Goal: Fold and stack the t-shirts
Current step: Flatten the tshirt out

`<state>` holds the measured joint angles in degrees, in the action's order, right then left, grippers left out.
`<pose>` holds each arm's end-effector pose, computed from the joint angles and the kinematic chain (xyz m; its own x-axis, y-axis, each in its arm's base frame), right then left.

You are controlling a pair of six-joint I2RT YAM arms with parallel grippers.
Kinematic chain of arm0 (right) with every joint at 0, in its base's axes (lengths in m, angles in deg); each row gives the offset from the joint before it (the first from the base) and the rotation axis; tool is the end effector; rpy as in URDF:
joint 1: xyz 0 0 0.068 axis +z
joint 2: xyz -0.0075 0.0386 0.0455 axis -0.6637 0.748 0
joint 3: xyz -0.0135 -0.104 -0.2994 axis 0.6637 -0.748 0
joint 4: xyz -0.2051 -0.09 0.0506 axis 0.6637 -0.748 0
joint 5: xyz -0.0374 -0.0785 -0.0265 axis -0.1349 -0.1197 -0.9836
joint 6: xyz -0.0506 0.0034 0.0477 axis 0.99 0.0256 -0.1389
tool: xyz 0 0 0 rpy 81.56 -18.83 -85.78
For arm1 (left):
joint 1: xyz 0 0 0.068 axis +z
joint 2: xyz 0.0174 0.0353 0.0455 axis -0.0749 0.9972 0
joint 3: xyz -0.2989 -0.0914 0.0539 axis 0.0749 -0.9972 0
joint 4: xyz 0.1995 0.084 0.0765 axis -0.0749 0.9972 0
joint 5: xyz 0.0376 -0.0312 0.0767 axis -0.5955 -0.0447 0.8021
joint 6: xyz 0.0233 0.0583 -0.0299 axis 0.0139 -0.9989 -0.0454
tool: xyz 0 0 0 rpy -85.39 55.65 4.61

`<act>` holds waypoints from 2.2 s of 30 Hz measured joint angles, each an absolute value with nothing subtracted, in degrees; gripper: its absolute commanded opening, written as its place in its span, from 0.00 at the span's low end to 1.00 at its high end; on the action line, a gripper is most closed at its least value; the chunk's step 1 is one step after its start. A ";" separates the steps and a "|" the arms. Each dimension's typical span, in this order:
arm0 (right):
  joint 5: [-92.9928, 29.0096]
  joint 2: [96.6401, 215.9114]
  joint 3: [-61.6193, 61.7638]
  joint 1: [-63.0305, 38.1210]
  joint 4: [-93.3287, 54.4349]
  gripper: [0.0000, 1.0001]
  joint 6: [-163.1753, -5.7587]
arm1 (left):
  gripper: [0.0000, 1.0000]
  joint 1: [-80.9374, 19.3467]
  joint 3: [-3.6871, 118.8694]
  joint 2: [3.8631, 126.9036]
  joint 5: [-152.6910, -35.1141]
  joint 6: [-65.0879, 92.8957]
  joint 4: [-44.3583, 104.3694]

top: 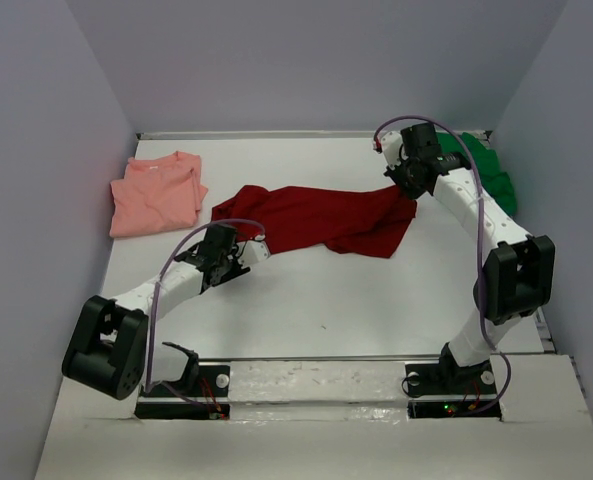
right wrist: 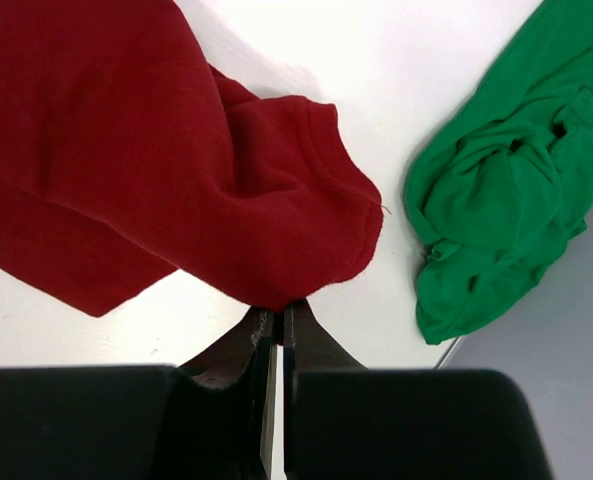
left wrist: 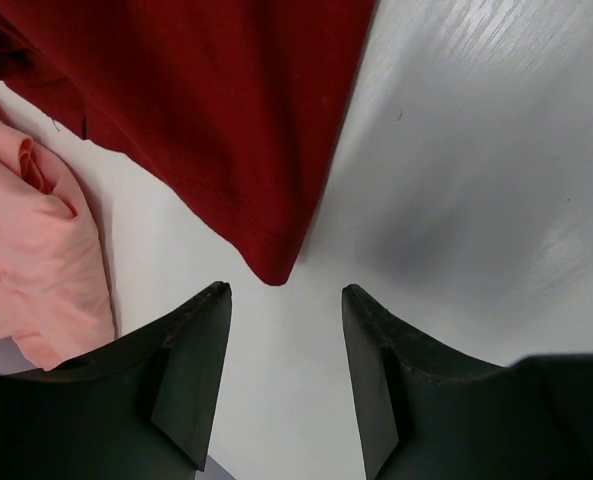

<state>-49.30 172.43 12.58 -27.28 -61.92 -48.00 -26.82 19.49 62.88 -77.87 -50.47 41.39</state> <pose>0.3475 0.0787 0.3441 -0.5939 -0.6547 -0.4676 -0.5035 0.7558 -0.4187 0.2039 -0.0762 0.2273 -0.1799 0.9289 -0.3236 0.7267 0.3472 0.5927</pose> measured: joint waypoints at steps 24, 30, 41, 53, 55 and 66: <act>-49.28 172.71 12.58 -27.28 -62.01 0.00 -47.96 | 0.00 -27.10 19.73 76.52 -64.32 -47.96 28.54; -49.22 172.56 12.58 -27.54 -62.10 0.00 -47.96 | 0.00 -27.63 26.33 71.49 -66.72 -45.55 37.85; -47.32 167.03 12.40 -28.17 -62.84 0.00 -47.94 | 0.00 -29.62 47.92 56.37 -72.06 -43.46 54.41; -41.57 140.65 4.95 -30.40 -64.57 0.00 -47.48 | 0.00 -28.15 51.40 46.69 -68.69 -39.50 56.12; -41.11 136.41 4.97 -31.56 -64.76 0.00 -47.50 | 0.00 -26.01 52.51 45.99 -68.82 -38.25 56.40; -40.45 136.47 5.19 -31.93 -65.75 0.00 -47.48 | 0.00 -22.80 52.71 44.30 -72.63 -35.30 55.49</act>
